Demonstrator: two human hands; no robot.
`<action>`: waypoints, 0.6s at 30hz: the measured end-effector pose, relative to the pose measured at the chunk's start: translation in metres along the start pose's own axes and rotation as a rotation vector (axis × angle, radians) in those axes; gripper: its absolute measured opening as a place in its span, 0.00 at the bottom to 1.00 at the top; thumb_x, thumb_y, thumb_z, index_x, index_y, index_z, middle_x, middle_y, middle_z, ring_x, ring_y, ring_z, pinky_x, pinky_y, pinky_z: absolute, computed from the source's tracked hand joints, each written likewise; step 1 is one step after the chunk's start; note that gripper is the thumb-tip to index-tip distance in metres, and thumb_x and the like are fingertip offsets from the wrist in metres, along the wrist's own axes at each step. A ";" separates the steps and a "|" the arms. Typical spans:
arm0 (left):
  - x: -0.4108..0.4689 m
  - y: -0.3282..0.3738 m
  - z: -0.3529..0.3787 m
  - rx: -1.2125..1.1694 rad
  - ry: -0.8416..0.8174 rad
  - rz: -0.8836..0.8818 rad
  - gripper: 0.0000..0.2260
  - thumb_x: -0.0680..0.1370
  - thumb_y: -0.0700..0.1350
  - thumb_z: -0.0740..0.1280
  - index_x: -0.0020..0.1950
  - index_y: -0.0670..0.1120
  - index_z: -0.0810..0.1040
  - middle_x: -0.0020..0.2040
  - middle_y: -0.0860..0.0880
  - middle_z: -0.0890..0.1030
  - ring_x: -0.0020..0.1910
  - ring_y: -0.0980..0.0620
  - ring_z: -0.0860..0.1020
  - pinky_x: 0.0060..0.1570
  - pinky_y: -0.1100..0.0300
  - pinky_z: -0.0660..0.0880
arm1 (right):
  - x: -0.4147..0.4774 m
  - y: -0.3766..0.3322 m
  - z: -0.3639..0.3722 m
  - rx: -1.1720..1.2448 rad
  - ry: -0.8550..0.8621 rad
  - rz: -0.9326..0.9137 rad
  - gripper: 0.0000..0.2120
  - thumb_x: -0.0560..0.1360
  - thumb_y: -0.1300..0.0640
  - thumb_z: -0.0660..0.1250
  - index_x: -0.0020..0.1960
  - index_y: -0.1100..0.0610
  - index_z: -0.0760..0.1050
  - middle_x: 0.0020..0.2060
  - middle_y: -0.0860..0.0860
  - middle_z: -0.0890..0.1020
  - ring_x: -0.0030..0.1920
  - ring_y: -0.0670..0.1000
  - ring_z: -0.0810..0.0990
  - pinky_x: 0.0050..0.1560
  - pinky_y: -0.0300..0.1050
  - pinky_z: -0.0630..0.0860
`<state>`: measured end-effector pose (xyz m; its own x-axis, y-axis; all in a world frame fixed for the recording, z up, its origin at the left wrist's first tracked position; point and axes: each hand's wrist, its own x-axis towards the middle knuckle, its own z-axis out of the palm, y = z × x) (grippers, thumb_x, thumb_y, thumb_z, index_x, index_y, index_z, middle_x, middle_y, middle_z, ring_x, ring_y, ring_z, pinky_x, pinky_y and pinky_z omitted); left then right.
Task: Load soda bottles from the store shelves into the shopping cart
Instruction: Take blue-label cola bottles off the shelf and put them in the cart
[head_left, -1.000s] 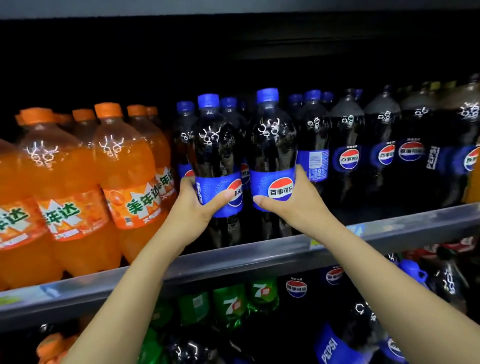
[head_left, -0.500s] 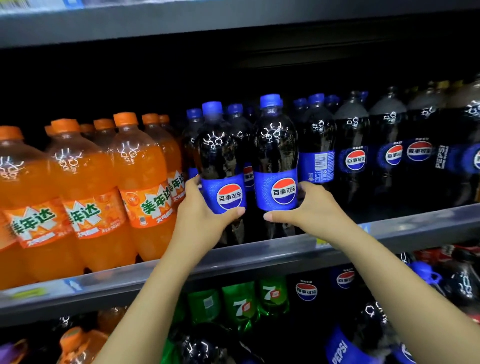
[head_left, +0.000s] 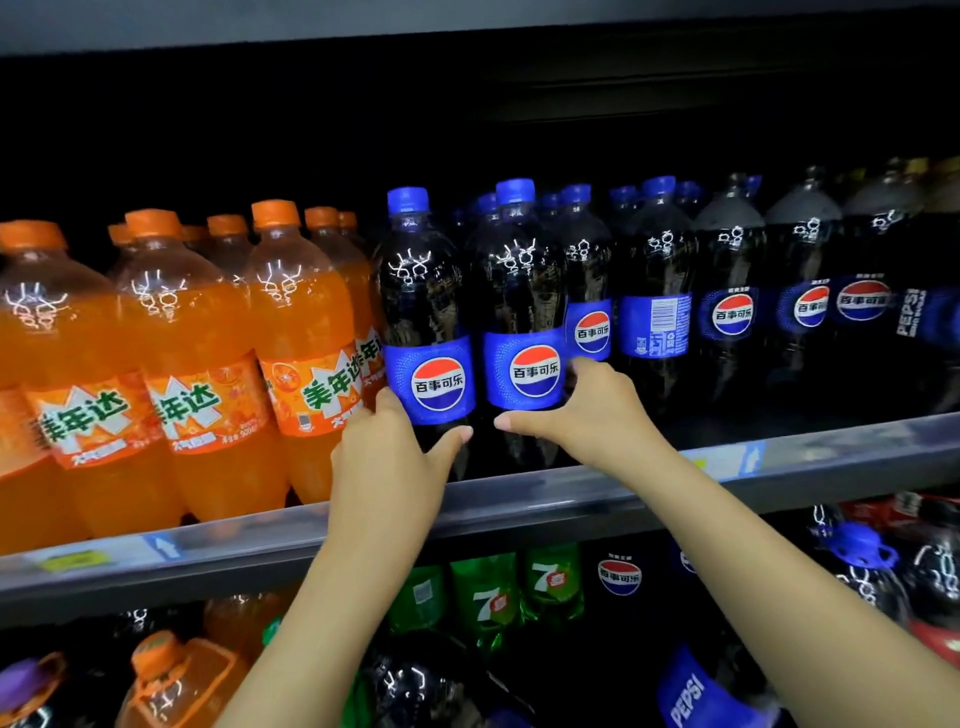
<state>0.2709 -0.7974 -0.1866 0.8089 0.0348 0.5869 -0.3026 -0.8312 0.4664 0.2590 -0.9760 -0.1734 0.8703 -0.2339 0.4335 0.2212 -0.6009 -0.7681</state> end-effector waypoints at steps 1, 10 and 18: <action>0.002 -0.001 -0.001 0.018 -0.003 -0.003 0.27 0.71 0.60 0.71 0.61 0.43 0.72 0.55 0.43 0.80 0.52 0.44 0.77 0.43 0.58 0.67 | 0.001 -0.001 0.003 -0.008 0.006 -0.006 0.20 0.58 0.48 0.81 0.42 0.49 0.74 0.37 0.37 0.77 0.38 0.32 0.73 0.32 0.22 0.69; 0.000 -0.008 -0.003 0.193 0.076 0.045 0.26 0.73 0.64 0.67 0.57 0.42 0.72 0.51 0.43 0.80 0.49 0.43 0.78 0.38 0.58 0.65 | 0.005 0.005 0.016 -0.042 0.055 -0.030 0.26 0.58 0.43 0.80 0.49 0.54 0.77 0.42 0.41 0.78 0.42 0.39 0.75 0.35 0.25 0.67; -0.003 -0.003 -0.009 0.150 0.039 -0.053 0.32 0.71 0.64 0.69 0.66 0.44 0.70 0.56 0.43 0.77 0.51 0.41 0.78 0.39 0.55 0.68 | 0.004 0.002 0.018 0.007 0.048 0.035 0.28 0.59 0.46 0.80 0.53 0.55 0.75 0.47 0.44 0.80 0.47 0.42 0.78 0.44 0.30 0.71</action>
<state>0.2653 -0.7897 -0.1840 0.8010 0.1000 0.5903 -0.1786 -0.9011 0.3951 0.2711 -0.9642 -0.1815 0.8554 -0.2913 0.4284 0.1943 -0.5862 -0.7865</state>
